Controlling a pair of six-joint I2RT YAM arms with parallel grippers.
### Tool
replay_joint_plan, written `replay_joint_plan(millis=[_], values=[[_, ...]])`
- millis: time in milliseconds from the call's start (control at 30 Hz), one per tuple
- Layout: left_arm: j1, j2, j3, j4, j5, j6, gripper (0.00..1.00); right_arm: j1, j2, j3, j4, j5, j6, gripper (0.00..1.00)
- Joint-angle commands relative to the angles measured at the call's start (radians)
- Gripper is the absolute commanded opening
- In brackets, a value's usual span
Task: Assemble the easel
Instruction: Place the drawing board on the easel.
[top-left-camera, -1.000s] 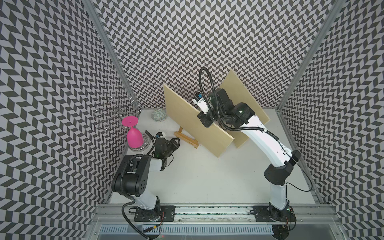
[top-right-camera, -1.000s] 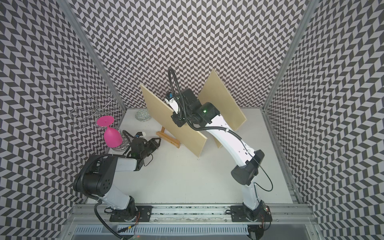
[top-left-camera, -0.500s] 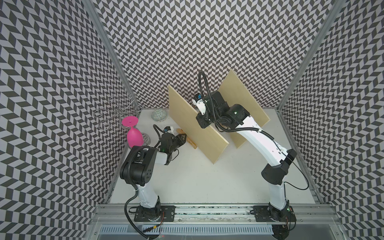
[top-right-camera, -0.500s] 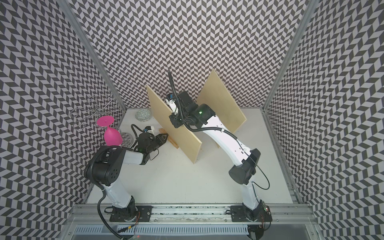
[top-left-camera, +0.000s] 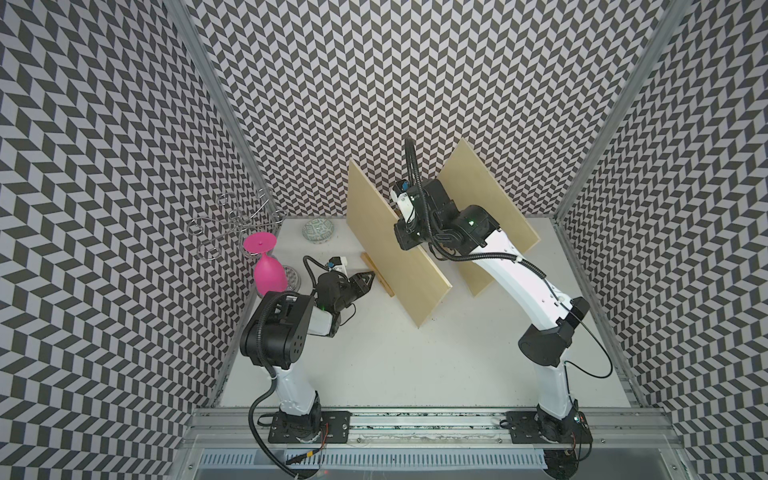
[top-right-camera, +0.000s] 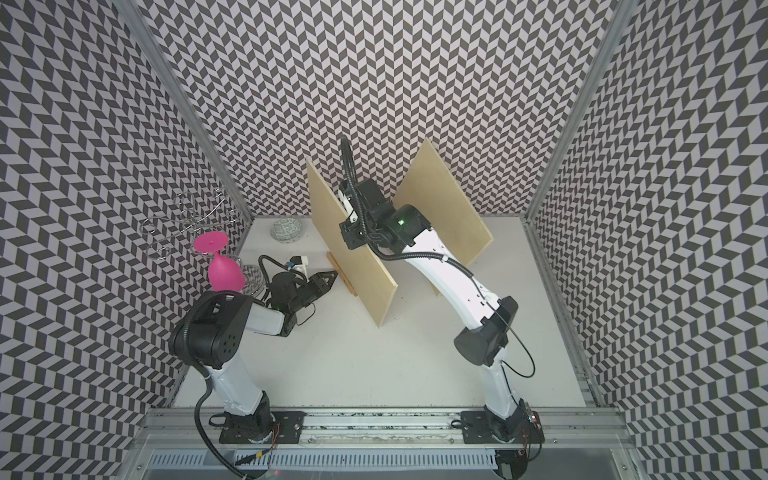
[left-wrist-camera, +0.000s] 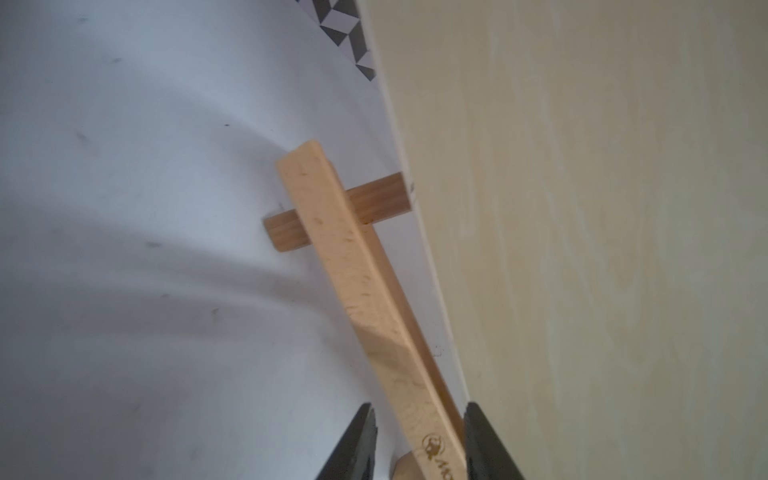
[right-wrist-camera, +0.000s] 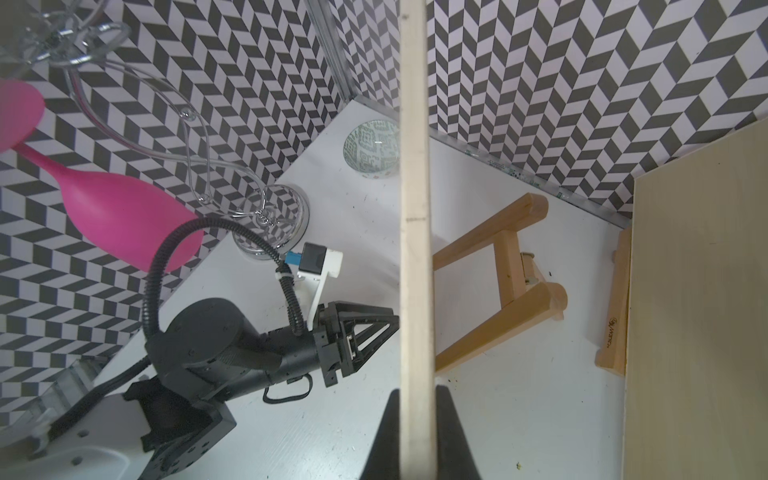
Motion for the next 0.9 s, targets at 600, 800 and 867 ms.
replay_joint_plan(millis=[600,800,867], values=[[0.001,-0.311,0.002,-0.326,-0.166,0.133,0.43,-0.067,0.066,0.062,0.195,-0.088,0.013,0.14],[0.003,-0.364,0.008,-0.399,-0.210,0.171,0.46,-0.100,0.078,-0.033,0.238,-0.152,0.047,0.26],[0.004,-0.384,0.002,-0.419,-0.231,0.181,0.46,-0.100,0.090,-0.036,0.241,-0.162,0.048,0.29]])
